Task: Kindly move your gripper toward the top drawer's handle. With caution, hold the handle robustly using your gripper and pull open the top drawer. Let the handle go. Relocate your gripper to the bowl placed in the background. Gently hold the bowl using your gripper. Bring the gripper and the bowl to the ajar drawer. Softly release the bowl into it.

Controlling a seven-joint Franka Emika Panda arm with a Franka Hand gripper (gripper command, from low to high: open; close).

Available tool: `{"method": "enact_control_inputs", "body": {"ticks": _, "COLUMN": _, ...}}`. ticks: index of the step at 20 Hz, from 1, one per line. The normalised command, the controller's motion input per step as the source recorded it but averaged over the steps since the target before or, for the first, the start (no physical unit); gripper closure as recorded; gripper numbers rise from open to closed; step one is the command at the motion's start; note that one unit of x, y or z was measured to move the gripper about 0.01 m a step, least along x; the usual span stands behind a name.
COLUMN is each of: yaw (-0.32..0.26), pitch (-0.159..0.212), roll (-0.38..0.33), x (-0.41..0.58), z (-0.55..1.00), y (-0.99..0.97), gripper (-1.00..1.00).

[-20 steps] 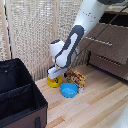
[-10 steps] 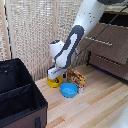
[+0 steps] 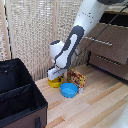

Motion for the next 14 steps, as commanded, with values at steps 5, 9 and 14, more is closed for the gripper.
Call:
{"method": "enact_control_inputs", "body": {"ticks": 5, "yaw": -0.098, "pitch": 0.006, "roll": 0.094, "x": 0.01, "z": 0.2, "y": 0.19, "gripper": 1.0}}
{"method": "enact_control_inputs", "body": {"ticks": 9, "yaw": -0.206, "pitch": 0.003, "roll": 0.153, "x": 0.096, "z": 0.48, "y": 0.25, "gripper": 1.0}}
{"method": "enact_control_inputs", "body": {"ticks": 14, "yaw": -0.246, "pitch": 0.004, "roll": 0.17, "x": 0.073, "z": 0.47, "y": 0.18, "gripper": 1.0}}
